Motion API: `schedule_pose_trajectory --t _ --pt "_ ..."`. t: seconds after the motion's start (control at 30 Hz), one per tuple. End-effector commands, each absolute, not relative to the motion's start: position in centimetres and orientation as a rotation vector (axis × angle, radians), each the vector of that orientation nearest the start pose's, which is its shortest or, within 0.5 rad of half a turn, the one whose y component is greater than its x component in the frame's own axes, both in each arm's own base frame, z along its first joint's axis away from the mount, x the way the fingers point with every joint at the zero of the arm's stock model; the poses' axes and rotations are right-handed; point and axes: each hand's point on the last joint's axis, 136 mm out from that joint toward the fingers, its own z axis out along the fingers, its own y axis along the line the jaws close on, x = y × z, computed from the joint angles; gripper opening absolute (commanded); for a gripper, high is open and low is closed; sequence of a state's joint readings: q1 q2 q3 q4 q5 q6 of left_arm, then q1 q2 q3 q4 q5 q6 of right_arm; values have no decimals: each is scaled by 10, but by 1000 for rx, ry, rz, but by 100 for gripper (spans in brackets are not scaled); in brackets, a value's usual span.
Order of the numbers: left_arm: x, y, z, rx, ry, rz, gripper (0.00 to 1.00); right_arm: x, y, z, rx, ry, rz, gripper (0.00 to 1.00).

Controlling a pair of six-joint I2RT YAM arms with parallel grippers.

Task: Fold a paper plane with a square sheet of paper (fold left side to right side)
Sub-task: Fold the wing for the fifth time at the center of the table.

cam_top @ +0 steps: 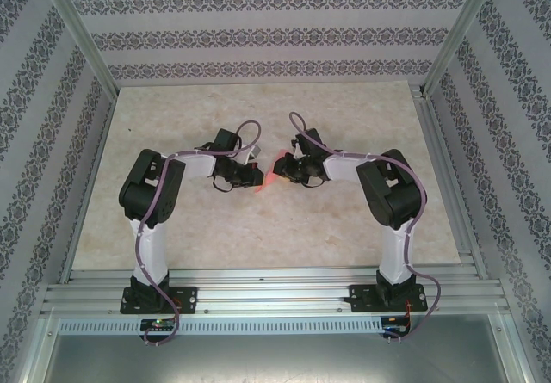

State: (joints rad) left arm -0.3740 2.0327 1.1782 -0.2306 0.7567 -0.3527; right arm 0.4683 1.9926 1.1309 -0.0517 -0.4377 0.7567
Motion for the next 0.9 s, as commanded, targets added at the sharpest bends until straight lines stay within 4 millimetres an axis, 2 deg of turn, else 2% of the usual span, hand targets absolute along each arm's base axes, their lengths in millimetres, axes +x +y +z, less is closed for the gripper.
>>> schedule_pose_trajectory --t 0.0,0.2,0.57,0.7,0.87 --pt "367 -269 37 274 2637 -1358 0 398 261 47 184 2593 981 32" --pt "369 -267 31 242 2643 -1427 0 395 262 56 151 2563 1010 30" --pt "372 -269 35 247 2640 -1472 0 400 301 63 64 2540 1101 28" --pt "374 -269 37 249 2638 -1473 0 405 305 56 77 2551 1091 28" --pt "372 -268 51 282 2612 -1459 16 409 300 45 112 2562 1083 27"
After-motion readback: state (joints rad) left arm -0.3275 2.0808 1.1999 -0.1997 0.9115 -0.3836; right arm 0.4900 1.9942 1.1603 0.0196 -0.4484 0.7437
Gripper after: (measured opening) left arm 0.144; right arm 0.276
